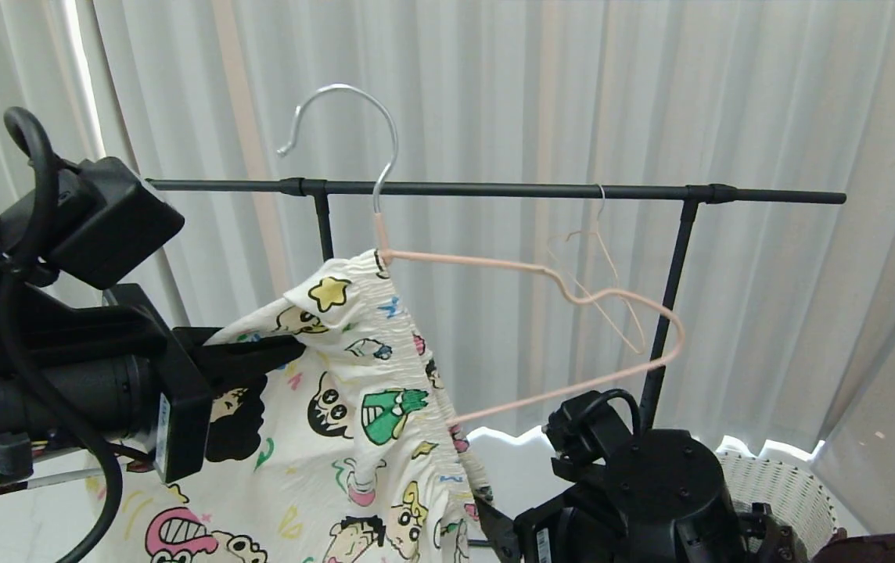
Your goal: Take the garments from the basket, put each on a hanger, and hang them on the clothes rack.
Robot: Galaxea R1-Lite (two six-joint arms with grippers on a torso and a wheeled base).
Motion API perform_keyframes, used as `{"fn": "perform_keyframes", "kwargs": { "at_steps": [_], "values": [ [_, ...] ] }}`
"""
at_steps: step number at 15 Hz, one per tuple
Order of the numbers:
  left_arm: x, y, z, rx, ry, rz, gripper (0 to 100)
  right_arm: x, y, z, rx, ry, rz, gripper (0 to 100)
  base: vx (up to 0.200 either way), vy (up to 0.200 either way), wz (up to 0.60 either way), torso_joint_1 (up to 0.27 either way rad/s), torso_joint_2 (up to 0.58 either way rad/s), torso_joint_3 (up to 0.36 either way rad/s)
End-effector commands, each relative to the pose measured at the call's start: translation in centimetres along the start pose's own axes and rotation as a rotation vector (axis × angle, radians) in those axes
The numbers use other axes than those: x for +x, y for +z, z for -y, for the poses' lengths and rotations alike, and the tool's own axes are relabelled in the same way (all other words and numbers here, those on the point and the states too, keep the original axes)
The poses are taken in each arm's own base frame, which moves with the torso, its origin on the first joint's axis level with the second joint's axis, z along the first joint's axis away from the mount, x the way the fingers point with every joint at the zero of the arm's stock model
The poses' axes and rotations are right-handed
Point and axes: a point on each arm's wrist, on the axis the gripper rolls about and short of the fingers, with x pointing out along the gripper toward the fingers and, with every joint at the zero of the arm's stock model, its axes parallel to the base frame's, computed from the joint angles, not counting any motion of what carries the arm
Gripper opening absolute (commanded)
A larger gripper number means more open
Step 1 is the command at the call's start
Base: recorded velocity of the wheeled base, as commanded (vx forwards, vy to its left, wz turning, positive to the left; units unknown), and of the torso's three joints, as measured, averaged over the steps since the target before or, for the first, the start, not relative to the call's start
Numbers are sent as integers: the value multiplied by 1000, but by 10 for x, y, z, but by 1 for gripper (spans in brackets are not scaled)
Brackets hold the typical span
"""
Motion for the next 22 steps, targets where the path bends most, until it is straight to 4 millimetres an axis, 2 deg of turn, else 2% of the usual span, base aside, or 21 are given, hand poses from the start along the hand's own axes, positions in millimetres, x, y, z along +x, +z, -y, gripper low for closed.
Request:
{"fn": "perform_keyframes", "kwargs": {
  "at_steps": [1, 6, 10, 14, 17, 19, 22],
  "values": [
    [1, -3, 0, -1, 1, -11, 0, 2, 1, 15, 10, -67, 5, 100, 0, 0, 0, 0, 0, 0],
    [8, -22, -3, -4, 38, -39, 0, -8, 18, 75, 18, -270, 54, 100, 0, 0, 0, 0, 0, 0],
    [9, -53, -4, 89, 99, -65, 0, -23, 21, 97, 34, -328, 69, 100, 0, 0, 0, 0, 0, 0],
    [6, -77, 3, 145, 76, -129, 0, -33, 30, 104, 19, -312, 96, 100, 0, 0, 0, 0, 0, 0],
    [10, -96, 0, 192, 166, -259, 0, -43, 40, 103, -39, -248, 121, 100, 0, 0, 0, 0, 0, 0],
    [16, -98, -2, 180, 196, -302, 0, -53, 46, 100, -107, -169, 129, 100, 0, 0, 0, 0, 0, 0],
    [19, -90, 3, 95, 180, -258, 0, -74, 64, 89, -204, -20, 114, 100, 0, 0, 0, 0, 0, 0]
  ]
}}
